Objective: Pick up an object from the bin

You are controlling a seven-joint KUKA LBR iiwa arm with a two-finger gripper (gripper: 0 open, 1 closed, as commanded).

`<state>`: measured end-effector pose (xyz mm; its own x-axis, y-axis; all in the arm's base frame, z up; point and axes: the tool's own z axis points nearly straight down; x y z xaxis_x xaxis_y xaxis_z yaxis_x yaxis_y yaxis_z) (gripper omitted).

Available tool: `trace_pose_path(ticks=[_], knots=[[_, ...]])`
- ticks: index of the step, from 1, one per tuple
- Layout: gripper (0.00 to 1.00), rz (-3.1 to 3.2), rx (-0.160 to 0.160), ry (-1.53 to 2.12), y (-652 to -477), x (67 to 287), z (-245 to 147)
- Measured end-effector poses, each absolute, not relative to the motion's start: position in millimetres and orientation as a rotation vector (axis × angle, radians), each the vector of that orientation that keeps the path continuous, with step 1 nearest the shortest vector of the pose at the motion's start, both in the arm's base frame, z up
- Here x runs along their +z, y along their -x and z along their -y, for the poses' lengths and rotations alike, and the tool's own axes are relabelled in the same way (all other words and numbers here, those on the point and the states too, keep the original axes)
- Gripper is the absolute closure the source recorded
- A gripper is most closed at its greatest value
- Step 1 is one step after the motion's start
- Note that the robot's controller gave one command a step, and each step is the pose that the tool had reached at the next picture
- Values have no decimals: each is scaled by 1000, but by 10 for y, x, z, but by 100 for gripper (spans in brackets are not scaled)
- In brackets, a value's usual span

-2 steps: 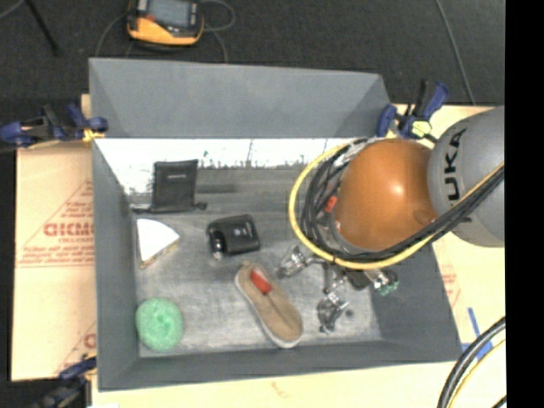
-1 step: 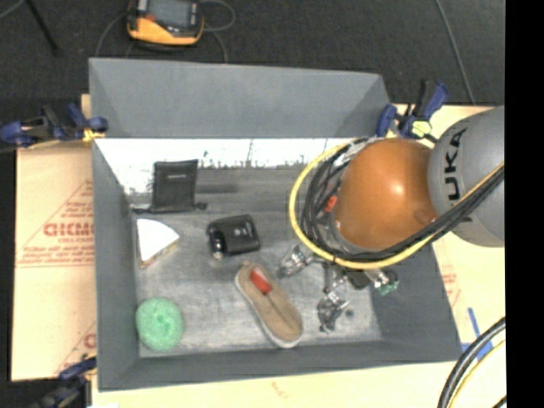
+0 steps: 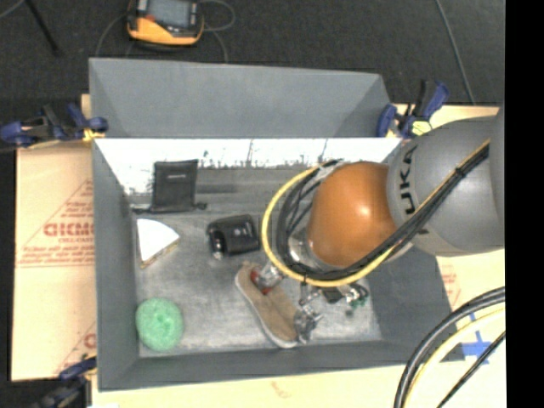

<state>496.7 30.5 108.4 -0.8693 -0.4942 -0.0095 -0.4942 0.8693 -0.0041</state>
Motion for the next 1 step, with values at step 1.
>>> trace_pose_path(ticks=[1], knots=[[100,-3025,-19,800,-4918,795,-460]])
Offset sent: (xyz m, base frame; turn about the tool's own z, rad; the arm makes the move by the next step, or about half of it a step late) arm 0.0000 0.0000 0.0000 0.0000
